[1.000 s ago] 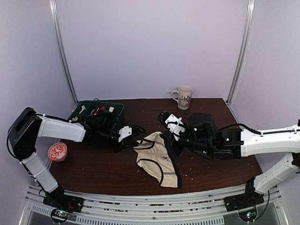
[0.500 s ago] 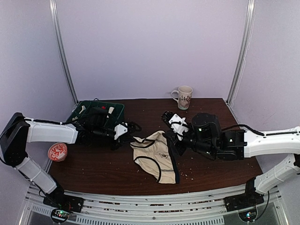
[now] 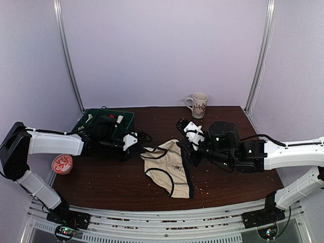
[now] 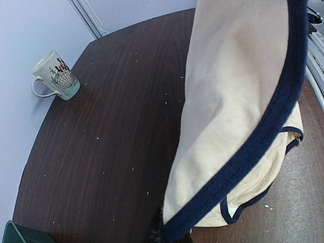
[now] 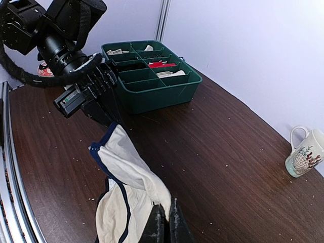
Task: Roll the underwear
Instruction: Flatten out the underwear at the center of the board.
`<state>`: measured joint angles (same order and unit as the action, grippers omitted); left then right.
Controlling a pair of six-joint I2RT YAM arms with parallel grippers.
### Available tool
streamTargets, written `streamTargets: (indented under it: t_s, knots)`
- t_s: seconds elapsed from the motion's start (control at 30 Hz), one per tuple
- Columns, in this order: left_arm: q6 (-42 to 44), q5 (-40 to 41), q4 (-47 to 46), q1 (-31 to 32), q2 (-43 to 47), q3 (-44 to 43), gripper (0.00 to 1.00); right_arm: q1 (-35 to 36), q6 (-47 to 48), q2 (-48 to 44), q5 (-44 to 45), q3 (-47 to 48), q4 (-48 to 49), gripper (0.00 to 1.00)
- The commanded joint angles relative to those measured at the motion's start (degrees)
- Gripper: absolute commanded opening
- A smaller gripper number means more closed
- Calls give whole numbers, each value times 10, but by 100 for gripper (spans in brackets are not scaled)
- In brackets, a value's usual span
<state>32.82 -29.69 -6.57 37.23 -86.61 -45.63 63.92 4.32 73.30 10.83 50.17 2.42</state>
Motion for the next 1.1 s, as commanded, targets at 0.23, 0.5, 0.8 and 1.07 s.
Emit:
streamTargets:
  t_s: [0.23,0.5,0.8,1.07]
  knots:
    - [24,-49,19,2,68,13,3,-2,15,-40,-121,-19,20,0]
    - [60,-118,82,2,115,7,3,14,23,-78,-209,-22,22,0]
    - [102,-191,121,2,234,40,3,75,53,-125,-233,-27,11,0]
    - [59,-128,90,2,199,31,6,66,33,-73,-55,-35,36,0]
